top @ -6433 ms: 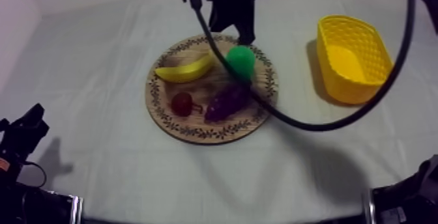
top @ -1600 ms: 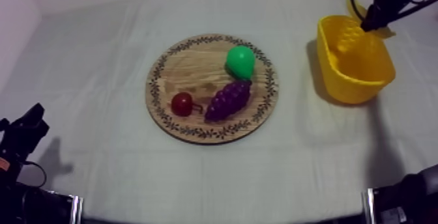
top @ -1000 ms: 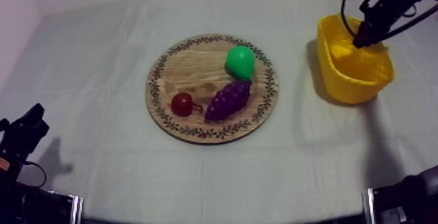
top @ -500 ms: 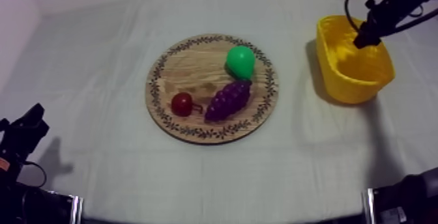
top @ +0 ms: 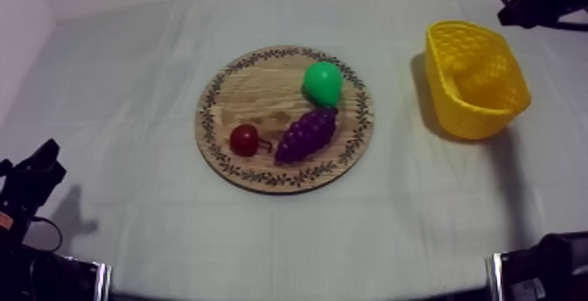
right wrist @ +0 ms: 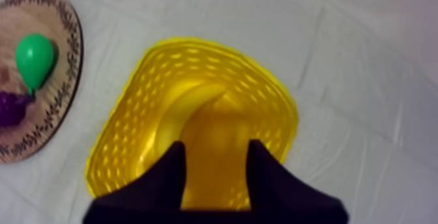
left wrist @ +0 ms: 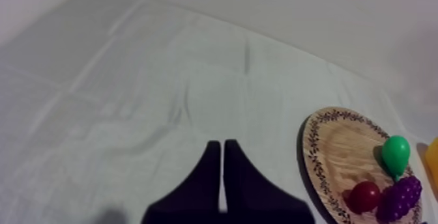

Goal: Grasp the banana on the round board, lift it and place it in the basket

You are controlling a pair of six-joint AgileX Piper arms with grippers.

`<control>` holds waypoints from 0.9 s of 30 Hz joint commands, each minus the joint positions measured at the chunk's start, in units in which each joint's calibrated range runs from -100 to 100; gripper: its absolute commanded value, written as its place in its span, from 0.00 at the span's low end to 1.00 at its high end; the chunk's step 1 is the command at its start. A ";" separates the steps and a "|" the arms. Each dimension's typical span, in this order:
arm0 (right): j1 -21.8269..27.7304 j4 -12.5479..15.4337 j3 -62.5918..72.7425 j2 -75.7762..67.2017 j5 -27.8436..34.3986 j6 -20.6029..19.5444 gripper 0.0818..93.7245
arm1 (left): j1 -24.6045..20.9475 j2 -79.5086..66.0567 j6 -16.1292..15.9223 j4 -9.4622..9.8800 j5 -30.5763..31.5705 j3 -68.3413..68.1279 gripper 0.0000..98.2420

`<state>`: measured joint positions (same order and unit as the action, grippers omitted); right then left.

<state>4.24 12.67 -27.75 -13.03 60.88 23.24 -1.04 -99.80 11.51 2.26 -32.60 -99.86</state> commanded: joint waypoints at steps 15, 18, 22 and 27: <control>-1.83 2.77 -23.99 -31.45 -19.27 -7.87 0.03 | -0.01 -0.03 -0.01 0.01 0.02 -0.03 0.00; -1.76 3.15 -29.03 -38.21 -20.54 -8.85 0.01 | -0.01 -0.03 -0.01 0.01 0.02 -0.03 0.00; -1.79 2.92 -34.59 -45.69 -20.18 -9.95 0.01 | -0.01 -0.03 -0.01 0.01 0.02 -0.03 0.00; -1.94 2.09 -41.88 -53.99 -19.70 -11.61 0.01 | -0.01 -0.03 -0.01 0.01 0.02 -0.03 0.00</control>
<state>2.39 15.09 -66.55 -62.29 40.94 12.18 -1.04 -99.80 11.51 2.26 -32.60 -99.86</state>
